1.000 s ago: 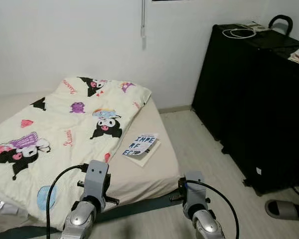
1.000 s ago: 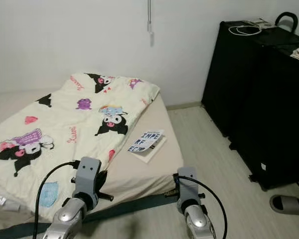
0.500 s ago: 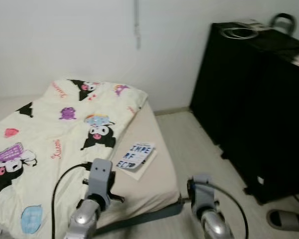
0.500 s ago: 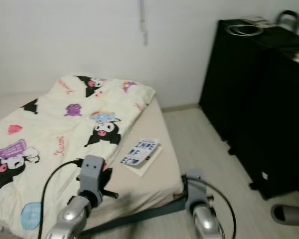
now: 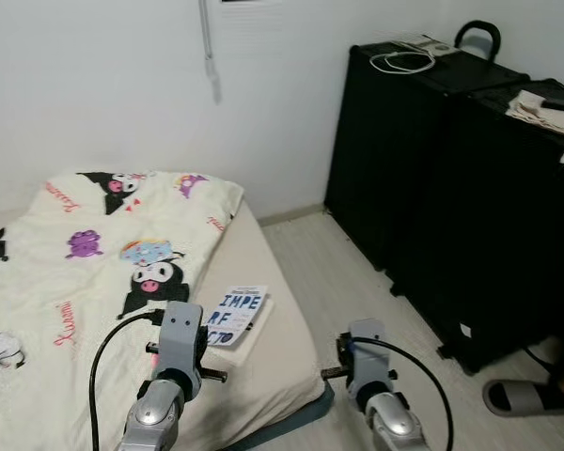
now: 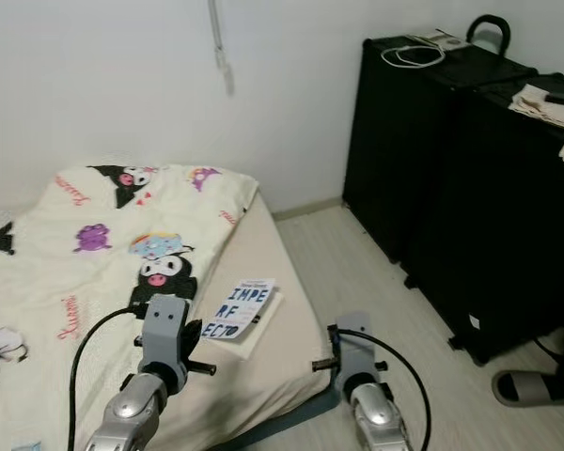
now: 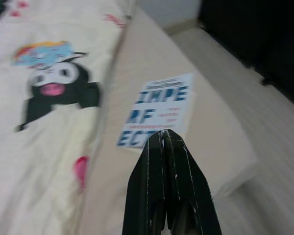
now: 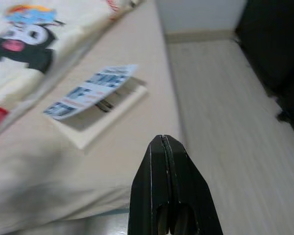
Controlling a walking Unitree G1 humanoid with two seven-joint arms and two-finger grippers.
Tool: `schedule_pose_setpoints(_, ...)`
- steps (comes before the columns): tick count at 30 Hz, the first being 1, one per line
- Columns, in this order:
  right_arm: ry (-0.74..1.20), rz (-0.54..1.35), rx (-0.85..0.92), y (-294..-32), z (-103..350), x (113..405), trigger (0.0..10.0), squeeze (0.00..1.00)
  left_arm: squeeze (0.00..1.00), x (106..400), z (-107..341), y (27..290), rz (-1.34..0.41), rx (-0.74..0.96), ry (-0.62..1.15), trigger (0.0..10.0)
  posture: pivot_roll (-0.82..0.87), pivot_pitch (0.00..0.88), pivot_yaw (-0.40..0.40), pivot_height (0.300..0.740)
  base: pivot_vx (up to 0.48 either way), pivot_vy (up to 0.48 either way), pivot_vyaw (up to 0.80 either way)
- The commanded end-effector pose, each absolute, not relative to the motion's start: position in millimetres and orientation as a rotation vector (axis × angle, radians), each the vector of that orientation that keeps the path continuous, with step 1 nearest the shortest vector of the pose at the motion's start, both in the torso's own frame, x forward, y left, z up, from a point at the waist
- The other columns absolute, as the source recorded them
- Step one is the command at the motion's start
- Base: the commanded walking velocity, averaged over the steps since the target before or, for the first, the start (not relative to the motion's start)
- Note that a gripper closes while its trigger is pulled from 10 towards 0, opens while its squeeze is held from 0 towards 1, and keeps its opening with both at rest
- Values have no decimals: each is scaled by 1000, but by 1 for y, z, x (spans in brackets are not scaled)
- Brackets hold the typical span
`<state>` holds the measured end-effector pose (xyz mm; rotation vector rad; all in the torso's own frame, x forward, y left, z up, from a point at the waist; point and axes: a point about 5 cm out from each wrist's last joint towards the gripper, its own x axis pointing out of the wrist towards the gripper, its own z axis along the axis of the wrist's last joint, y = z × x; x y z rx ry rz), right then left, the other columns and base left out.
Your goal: Clean up the room
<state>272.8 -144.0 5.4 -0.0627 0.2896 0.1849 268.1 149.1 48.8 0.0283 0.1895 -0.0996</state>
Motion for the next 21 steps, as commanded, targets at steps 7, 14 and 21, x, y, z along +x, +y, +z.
schedule_pose_setpoints(7, 300, 232, -77, -139, 6, 273, 10000, 0, 0, 264, 43, 151, -82, 34, 219, 10000, -43, 103, -16, 737, 0, 0, 343)
schedule_pose_setpoints(14, 299, 244, -67, -136, 6, 273, 10000, 0, 0, 264, 45, 150, -79, 40, 216, 10000, -39, 103, -15, 737, 0, 0, 800)
schedule_pose_setpoints(21, 296, 256, -58, -135, 7, 273, 10000, 0, 0, 264, 45, 151, -76, 39, 211, 10000, -39, 107, -13, 737, 0, 0, 800)
